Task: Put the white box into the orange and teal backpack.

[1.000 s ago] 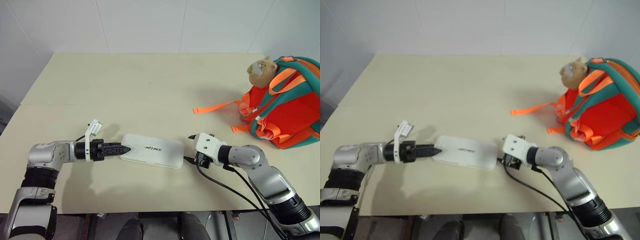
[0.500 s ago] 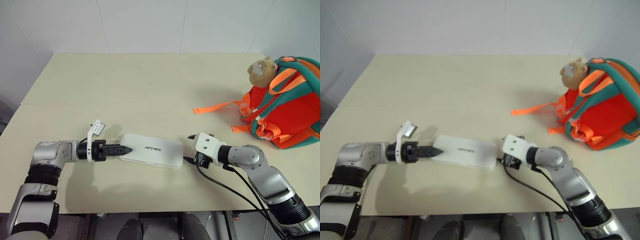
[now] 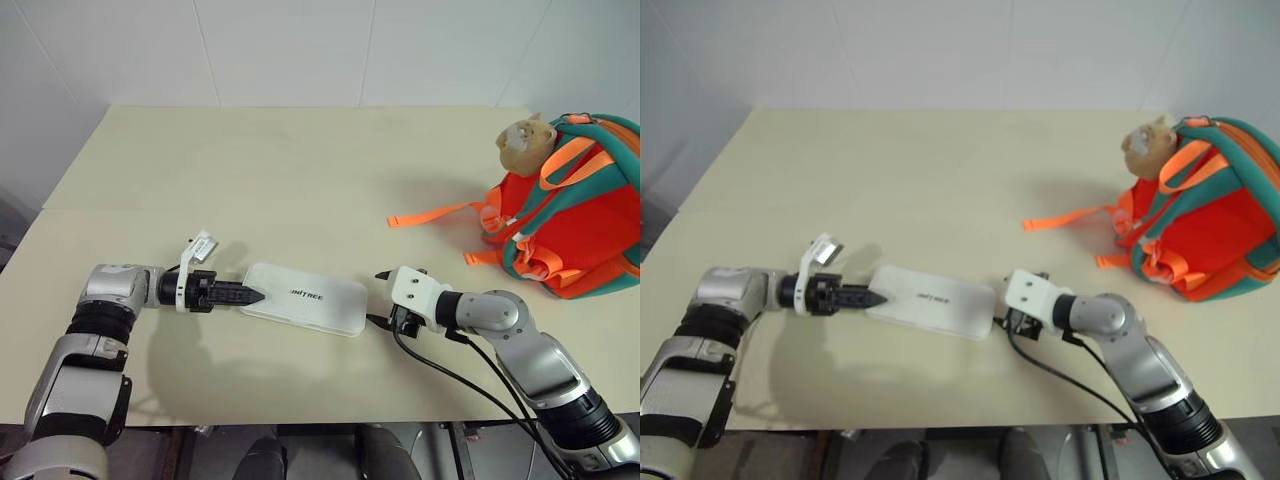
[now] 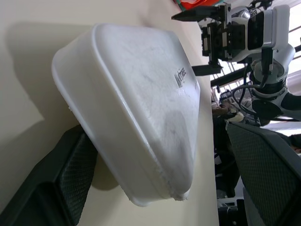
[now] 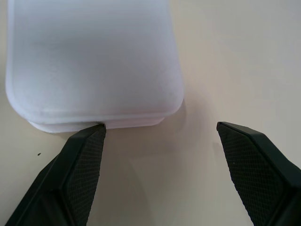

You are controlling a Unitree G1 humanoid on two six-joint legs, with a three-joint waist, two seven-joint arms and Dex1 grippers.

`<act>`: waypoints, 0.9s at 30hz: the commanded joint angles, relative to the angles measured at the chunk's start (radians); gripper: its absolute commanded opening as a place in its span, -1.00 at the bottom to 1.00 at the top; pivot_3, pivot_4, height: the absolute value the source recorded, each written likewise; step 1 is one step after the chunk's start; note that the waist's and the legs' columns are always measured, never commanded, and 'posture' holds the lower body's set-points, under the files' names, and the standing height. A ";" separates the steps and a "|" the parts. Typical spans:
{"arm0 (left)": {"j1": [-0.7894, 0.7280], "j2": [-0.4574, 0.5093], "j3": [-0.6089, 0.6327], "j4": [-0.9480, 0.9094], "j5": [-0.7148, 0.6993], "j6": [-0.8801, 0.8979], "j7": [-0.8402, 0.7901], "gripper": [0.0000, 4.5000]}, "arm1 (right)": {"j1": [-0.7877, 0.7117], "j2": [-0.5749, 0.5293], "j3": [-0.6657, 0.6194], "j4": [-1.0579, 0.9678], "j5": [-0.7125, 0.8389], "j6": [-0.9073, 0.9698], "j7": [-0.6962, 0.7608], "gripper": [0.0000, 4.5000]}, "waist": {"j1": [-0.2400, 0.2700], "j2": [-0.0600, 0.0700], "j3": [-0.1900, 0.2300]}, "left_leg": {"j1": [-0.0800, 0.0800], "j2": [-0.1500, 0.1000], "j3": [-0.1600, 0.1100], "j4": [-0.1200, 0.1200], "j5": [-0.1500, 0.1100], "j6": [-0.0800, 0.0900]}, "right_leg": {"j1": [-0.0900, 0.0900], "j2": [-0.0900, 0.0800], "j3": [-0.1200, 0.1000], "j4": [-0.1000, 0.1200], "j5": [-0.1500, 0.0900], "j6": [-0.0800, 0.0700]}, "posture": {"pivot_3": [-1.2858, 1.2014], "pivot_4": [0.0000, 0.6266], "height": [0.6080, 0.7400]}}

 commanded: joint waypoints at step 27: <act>-0.113 -0.062 0.025 0.143 0.085 -0.042 -0.039 -0.29 | 0.005 0.004 -0.020 -0.037 0.006 -0.010 -0.002 1.00 | -0.001 -0.001 -0.001 | 0.002 0.000 0.000 0.002 0.001 0.000 | 0.002 0.000 0.000 0.002 0.002 0.000 | 0.03 -0.52 1.00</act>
